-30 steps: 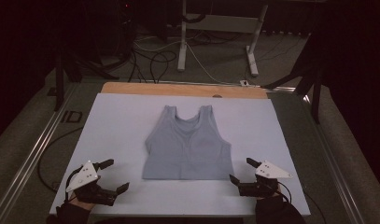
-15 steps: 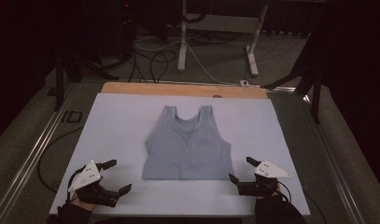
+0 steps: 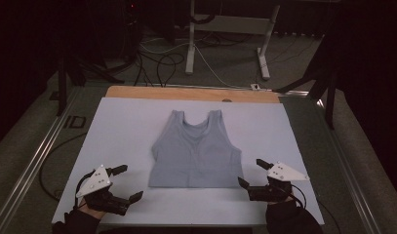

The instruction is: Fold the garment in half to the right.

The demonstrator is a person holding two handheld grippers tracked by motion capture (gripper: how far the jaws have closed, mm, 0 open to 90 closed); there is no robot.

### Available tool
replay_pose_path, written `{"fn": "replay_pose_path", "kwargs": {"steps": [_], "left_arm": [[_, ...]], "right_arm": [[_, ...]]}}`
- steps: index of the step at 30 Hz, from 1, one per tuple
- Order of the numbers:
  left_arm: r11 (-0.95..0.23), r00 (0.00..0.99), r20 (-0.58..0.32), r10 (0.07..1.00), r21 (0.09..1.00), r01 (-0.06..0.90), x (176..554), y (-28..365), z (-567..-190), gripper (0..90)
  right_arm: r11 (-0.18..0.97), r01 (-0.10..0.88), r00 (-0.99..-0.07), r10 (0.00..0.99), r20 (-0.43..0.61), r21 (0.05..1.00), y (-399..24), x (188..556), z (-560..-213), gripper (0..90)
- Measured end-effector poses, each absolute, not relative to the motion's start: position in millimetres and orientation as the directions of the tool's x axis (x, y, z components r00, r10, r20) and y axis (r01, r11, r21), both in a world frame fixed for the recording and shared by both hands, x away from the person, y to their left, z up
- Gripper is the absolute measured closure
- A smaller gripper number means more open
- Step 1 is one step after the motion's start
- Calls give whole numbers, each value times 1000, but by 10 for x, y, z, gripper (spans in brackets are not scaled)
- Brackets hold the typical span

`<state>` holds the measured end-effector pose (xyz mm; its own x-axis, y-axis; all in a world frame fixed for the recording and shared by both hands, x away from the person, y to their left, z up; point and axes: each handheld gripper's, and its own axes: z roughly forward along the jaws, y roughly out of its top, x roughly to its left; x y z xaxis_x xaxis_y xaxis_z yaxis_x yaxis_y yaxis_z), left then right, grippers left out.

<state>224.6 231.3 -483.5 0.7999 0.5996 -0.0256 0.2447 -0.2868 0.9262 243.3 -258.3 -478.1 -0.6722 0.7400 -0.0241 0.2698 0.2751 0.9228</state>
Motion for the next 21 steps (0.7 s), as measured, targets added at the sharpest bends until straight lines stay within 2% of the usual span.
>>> {"fn": "replay_pose_path", "kwargs": {"steps": [14,21], "left_arm": [[-305,805,-11,593,923,237,2336,2224,-4613,0],[-312,789,-12,615,915,257,2355,2172,-4539,0]], "right_arm": [[304,193,-695,714,-89,933,-2425,2615,-4418,83],[344,157,-724,677,-129,926,-2220,2771,-4262,83]]}}
